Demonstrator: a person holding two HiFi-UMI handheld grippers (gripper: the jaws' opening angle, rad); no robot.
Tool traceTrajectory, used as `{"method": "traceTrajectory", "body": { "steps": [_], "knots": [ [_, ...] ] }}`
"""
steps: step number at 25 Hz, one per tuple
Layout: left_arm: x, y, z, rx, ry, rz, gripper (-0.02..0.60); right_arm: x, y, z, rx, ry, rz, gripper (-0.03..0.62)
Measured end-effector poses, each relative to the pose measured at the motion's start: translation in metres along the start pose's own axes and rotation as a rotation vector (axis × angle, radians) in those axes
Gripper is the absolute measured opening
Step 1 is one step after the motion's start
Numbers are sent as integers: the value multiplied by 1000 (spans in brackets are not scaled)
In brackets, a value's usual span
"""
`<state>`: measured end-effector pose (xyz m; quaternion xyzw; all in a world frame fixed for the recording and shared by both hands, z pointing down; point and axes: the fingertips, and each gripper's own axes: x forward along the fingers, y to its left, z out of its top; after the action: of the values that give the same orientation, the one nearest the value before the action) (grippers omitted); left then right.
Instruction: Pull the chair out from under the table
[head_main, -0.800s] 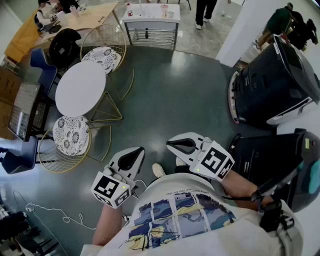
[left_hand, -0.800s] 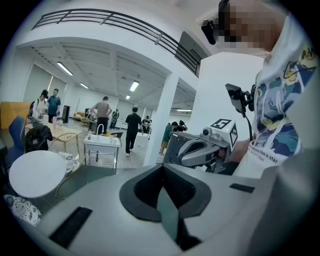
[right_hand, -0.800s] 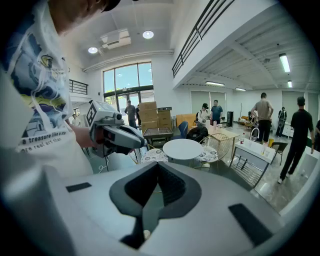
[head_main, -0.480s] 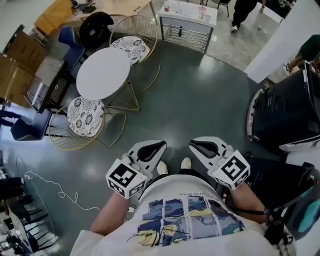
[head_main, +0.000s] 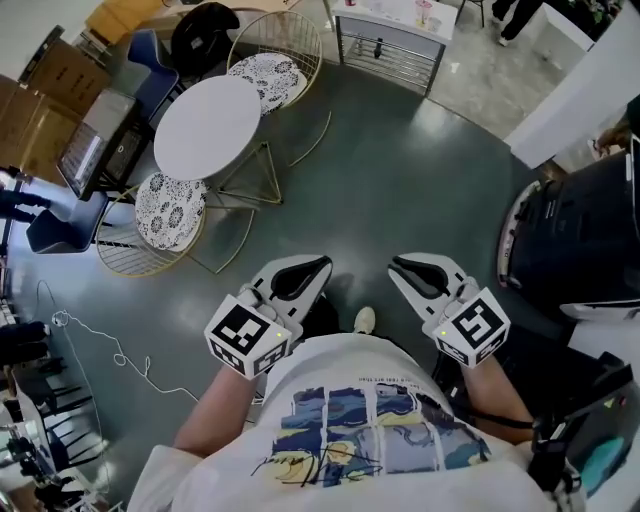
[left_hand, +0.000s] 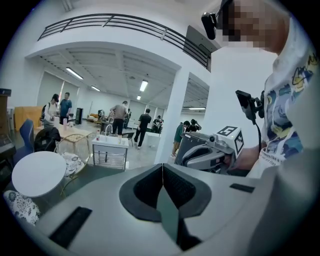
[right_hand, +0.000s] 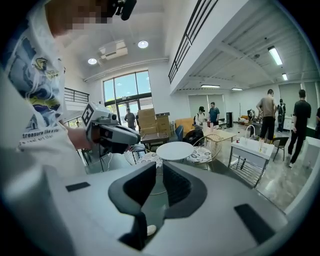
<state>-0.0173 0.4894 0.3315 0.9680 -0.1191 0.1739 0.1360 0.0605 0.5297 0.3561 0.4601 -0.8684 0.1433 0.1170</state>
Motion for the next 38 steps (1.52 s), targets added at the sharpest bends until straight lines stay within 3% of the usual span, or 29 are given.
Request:
{"method": "traceTrajectory", "body": {
  "steps": [7, 11, 16, 22, 29, 38],
  "knots": [
    [35, 61, 8, -7, -1, 2, 11, 48, -59, 2, 14, 18, -18, 53],
    [66, 133, 23, -28, -23, -10, 11, 100, -111, 19, 10, 42, -40, 107],
    [97, 234, 67, -42, -34, -33, 11, 183, -181, 60, 11, 88, -52, 109],
    [102, 333, 101, -6, -29, -20, 11, 280, -240, 111, -21, 96, -37, 109],
    [101, 416, 122, -45, -77, 87, 11, 361, -283, 140, -76, 147, 56, 109],
    [149, 497, 144, -93, -107, 222, 11, 444, -385, 149, -117, 189, 194, 109]
  ]
}}
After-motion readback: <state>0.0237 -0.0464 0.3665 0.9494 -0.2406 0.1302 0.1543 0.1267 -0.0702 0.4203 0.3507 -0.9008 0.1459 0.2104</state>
